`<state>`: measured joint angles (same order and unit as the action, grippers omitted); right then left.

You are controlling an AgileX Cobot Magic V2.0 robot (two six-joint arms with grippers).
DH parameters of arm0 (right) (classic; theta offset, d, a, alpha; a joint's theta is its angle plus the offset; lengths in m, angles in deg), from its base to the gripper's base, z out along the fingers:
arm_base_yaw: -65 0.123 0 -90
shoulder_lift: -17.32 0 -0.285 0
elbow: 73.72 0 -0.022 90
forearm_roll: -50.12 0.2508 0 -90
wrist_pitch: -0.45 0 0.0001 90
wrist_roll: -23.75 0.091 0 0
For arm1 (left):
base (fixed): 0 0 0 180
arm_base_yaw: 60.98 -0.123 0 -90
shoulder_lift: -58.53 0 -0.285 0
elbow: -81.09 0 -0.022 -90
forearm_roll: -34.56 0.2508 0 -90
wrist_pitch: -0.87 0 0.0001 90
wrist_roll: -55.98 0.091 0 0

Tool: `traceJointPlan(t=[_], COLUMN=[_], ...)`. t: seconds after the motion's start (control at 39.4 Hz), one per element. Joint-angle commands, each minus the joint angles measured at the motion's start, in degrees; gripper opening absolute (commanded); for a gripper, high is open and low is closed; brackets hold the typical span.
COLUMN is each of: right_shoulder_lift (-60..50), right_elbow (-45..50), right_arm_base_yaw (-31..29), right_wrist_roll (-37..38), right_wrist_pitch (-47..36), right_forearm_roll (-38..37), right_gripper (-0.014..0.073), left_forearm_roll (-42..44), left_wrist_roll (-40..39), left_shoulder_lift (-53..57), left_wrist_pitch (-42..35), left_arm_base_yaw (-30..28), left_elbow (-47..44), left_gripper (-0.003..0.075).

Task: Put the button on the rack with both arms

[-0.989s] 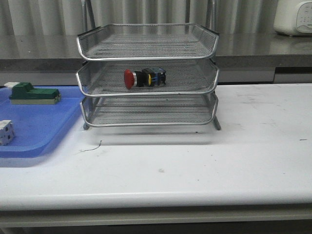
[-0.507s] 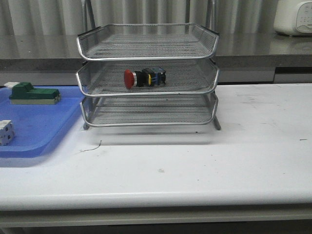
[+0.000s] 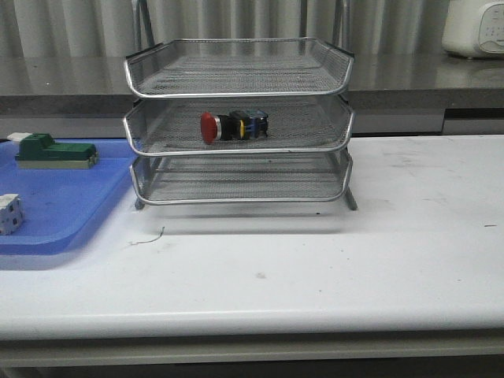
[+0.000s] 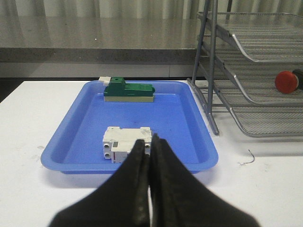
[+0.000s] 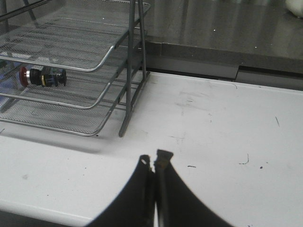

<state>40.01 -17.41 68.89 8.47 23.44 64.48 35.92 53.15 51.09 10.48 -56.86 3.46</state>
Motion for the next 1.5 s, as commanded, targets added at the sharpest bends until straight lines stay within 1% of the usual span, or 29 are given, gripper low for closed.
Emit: traceJointPlan(t=[0.0,0.13,0.28,0.43,0.58,0.68,1.47], right_shoulder_lift=[0.45,-1.26,-5.54,-10.0,-14.05,-16.53,-16.4], right_elbow=[-0.4,3.89,11.97,18.63,22.35,22.28,22.28], right_arm_base_yaw=[0.07,0.07,0.07,0.07,0.07,0.07,0.07], right_wrist_roll=[-0.2,-0.2,-0.2,-0.2,-0.2,-0.2,-0.2], right_wrist_pitch=[-6.98,-12.77,-18.81,-19.25,-19.25,-17.04,-16.87], right_forearm_roll=[-0.66,-0.66,-0.66,-0.66,-0.66,-0.66,-0.66], right_gripper=[-0.006,-0.006,-0.006,-0.006,-0.006,-0.006,-0.006], left_forearm_roll=[0.12,0.12,0.12,0.12,0.12,0.12,0.12], left_wrist_roll=[-0.61,-0.61,-0.61,-0.61,-0.61,-0.61,-0.61], left_shoulder_lift=[1.09,1.09,1.09,1.09,1.09,1.09,1.09], left_wrist_pitch=[-5.2,-5.2,-5.2,-5.2,-5.2,-5.2,-5.2], left_arm_base_yaw=[-0.1,-0.1,-0.1,-0.1,-0.1,-0.1,-0.1], left_elbow=[-0.41,-0.41,-0.41,-0.41,-0.41,-0.41,-0.41], left_gripper=[-0.0019,-0.0019,-0.0019,-0.0019,-0.0019,-0.0019,-0.0019])
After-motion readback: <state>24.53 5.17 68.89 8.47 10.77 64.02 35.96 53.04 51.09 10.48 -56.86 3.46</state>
